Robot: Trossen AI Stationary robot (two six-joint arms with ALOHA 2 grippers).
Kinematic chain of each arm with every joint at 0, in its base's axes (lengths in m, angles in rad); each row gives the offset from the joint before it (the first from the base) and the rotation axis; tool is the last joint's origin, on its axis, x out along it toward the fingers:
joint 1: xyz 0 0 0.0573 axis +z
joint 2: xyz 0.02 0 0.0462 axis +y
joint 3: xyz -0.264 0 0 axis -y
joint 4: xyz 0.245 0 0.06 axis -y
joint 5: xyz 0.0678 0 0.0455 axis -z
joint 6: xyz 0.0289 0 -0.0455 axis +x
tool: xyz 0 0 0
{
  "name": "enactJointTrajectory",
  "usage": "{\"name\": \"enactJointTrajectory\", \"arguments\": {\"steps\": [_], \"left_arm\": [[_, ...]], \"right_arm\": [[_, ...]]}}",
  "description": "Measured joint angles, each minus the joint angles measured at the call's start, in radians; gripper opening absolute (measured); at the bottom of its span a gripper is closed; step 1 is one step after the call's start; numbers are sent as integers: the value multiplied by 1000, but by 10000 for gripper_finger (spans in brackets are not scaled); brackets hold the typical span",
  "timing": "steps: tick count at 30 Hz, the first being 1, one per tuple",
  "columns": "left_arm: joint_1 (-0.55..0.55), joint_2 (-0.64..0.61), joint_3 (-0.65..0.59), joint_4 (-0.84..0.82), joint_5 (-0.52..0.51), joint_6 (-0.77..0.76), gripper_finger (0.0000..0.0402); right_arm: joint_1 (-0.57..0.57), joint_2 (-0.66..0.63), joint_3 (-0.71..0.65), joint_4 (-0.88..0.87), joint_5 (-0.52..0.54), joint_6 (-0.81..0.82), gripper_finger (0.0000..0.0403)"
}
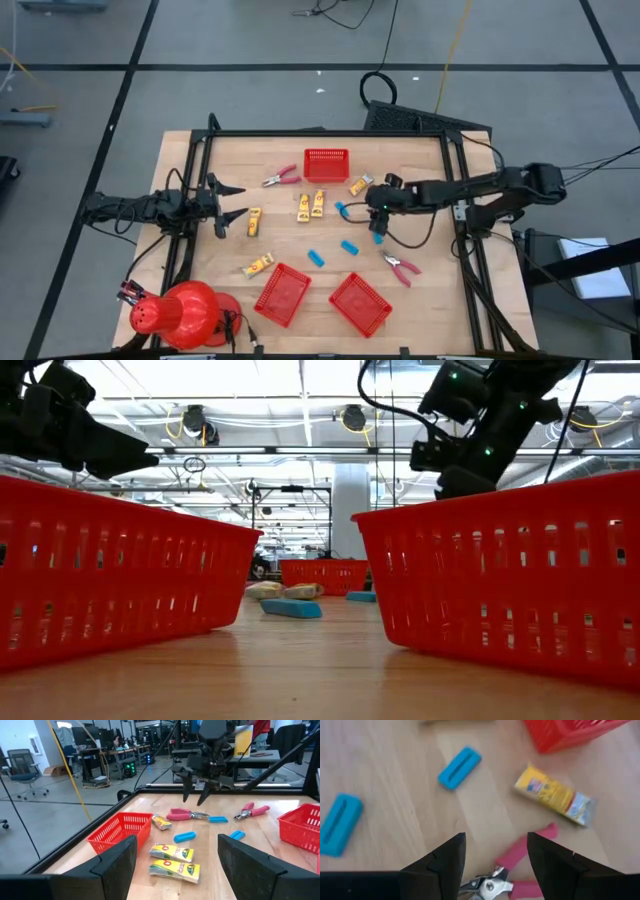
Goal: Pick & Place School Supplies
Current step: Put the middle pink puncher into the top red basket
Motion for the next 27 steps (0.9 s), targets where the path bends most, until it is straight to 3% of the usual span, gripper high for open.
{"name": "enactJointTrajectory", "arguments": {"steps": [7,18,27], "left_arm": [[0,0,0,-5,2,-14,273],[0,0,0,-5,2,-27,273],[0,0,0,-5,2,-29,273]], "right_arm": [[-102,0,-3,-38,-101,36,205],[-164,2,-45,44,-106,9,205],[-171,138,-74,158,-137,6,206]]}}
